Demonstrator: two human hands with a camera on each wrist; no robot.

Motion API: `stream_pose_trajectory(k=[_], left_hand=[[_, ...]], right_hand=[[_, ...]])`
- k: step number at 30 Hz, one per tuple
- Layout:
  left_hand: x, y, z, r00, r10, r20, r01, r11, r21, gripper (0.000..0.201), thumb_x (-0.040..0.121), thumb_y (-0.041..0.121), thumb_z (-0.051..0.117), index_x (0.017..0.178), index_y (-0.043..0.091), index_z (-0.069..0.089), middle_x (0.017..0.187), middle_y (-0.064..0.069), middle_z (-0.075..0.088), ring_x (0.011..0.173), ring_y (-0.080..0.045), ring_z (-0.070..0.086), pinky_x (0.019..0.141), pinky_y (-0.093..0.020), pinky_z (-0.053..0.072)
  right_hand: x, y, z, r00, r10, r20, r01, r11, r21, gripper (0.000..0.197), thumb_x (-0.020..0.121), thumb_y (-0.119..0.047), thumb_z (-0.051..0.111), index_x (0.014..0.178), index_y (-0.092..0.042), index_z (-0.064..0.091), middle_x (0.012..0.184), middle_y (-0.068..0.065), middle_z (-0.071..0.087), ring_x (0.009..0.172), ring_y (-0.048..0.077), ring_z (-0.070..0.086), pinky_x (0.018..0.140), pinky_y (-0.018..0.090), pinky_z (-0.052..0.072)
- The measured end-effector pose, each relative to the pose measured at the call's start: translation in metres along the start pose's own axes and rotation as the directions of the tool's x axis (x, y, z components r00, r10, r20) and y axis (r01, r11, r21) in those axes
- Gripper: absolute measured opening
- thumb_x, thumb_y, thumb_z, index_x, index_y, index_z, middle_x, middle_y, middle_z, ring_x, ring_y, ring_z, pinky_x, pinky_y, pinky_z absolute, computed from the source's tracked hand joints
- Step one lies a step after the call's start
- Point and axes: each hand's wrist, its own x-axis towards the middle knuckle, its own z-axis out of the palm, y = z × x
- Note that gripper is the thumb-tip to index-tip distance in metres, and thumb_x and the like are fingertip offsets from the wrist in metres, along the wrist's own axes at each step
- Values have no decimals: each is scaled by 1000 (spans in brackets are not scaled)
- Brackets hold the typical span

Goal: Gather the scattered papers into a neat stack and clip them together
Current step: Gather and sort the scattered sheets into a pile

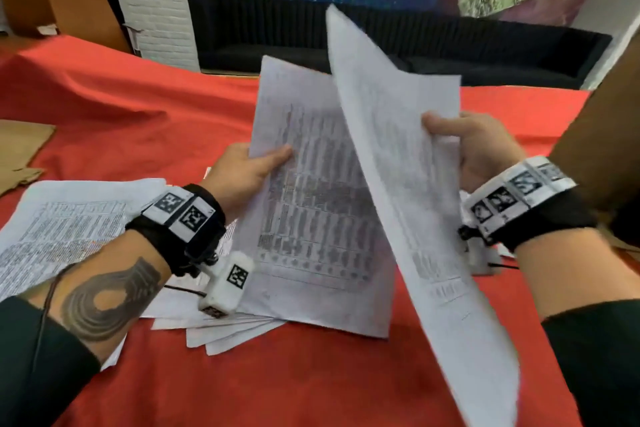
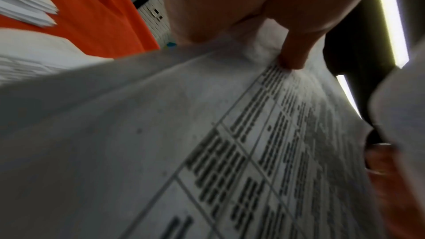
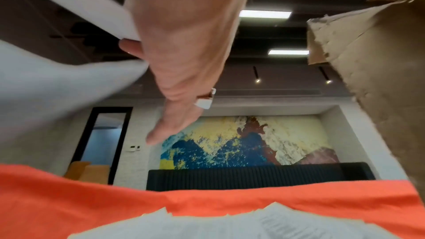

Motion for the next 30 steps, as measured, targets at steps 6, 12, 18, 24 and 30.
stream_pose_trajectory(k=[6, 12, 18, 24, 30], left_hand=[[-18, 47, 14, 971, 125, 204, -80, 973, -216, 67, 97, 72, 41, 130, 21, 69, 128, -2, 73, 121, -21, 68, 108, -47, 46], [-19, 63, 16, 905, 398, -150, -386, 917, 101, 18, 89, 15, 80, 94, 30, 71, 90, 16, 76, 87, -1, 75, 81, -24, 60], [-13, 46, 8, 913, 392, -117, -392, 920, 25, 30, 79, 7, 86, 99, 24, 71, 88, 16, 78, 87, -1, 75, 79, -20, 58], [-7, 21, 13, 970, 238, -38, -228, 957, 176, 13, 81, 33, 87, 89, 30, 78, 88, 8, 79, 88, -19, 75, 91, -54, 60], [-15, 45, 16, 871, 446, -205, -460, 887, -24, 20, 87, 25, 80, 104, 25, 69, 93, 22, 77, 92, 1, 73, 90, -27, 60]], right_hand=[[5, 11, 44, 886, -375, -273, 313, 918, -244, 15, 80, -12, 80, 93, -8, 74, 94, 13, 78, 87, 27, 77, 79, 45, 64], [-8, -27, 68, 551, -783, -287, 729, 620, -291, 51, 79, -9, 78, 108, -9, 37, 104, 10, 56, 87, 12, 66, 79, 29, 58], [-3, 1, 65, 776, -618, -127, 597, 785, -166, 45, 81, -5, 70, 118, -13, 45, 116, 13, 63, 105, 22, 65, 100, 56, 52], [-5, 51, 68, 889, -417, -188, 374, 900, -225, 45, 76, -12, 70, 119, -6, 56, 115, 8, 73, 107, 23, 71, 98, 54, 55], [-9, 28, 66, 818, -560, -128, 547, 828, -125, 33, 85, -7, 67, 107, -22, 47, 106, 10, 70, 85, 17, 68, 78, 35, 58]])
